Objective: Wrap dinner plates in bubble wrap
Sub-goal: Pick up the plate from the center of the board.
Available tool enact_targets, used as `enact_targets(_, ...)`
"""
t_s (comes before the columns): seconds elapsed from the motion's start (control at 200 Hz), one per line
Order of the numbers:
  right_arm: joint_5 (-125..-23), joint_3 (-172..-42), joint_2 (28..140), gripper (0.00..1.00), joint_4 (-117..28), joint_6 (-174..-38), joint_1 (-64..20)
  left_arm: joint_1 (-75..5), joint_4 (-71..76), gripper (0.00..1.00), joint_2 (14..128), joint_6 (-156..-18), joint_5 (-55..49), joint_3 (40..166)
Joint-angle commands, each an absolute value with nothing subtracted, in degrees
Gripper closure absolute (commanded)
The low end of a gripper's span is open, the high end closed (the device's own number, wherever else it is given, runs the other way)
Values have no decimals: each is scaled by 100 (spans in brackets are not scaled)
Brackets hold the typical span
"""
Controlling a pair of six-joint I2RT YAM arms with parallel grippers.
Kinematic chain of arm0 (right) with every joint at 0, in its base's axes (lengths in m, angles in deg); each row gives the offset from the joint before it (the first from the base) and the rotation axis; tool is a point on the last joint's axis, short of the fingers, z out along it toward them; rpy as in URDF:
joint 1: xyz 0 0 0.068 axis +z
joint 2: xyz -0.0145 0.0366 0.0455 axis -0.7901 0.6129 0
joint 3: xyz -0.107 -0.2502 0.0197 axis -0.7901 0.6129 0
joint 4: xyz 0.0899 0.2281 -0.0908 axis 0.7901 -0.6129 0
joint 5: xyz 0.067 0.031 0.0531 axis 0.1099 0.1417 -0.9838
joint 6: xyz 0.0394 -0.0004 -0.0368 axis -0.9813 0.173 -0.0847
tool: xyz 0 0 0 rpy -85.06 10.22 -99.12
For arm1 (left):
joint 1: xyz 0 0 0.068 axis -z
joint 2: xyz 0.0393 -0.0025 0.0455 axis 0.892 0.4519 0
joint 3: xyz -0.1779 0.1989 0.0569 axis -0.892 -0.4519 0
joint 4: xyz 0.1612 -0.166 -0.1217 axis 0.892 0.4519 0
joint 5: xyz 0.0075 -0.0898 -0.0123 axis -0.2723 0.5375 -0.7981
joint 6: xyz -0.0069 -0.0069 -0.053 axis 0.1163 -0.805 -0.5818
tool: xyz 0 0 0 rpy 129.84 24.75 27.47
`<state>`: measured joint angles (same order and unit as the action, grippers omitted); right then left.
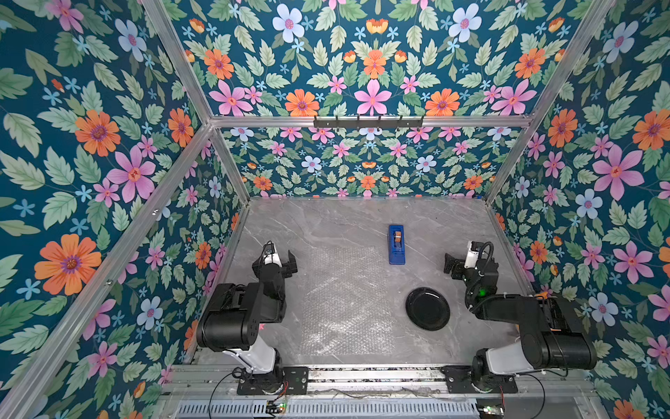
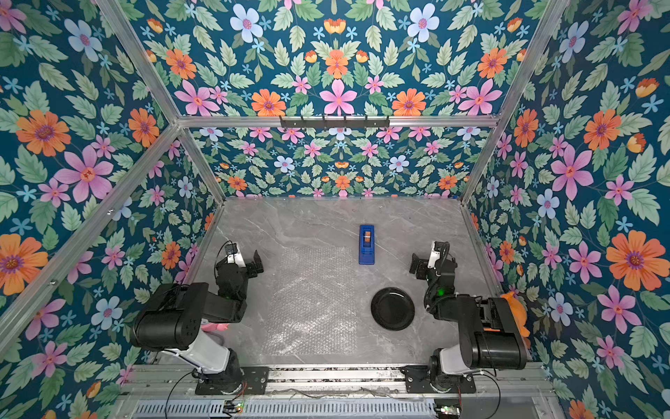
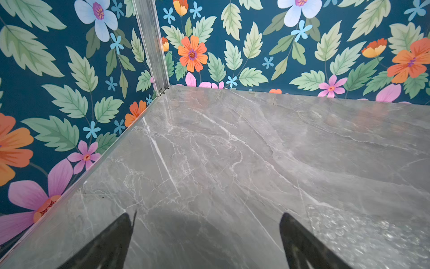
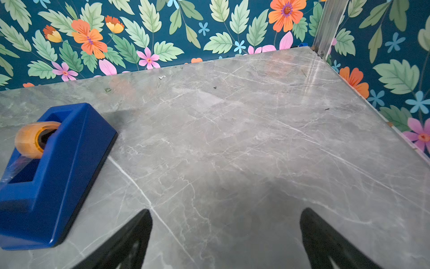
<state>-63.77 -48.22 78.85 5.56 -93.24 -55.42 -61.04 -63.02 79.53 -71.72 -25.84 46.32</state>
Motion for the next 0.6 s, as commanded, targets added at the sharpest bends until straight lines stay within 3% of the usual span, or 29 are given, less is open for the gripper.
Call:
enact_targets(0.0,-6438,-4816,7895,1,702,-9265,-5535,-6111,-6498,0,7948,-7145,-2615,4639)
enact_targets(0.595,-6436,-4828,7895,1,703,-9266,-5538,-6155,-6468,0,7957,-7160,-2552,4659)
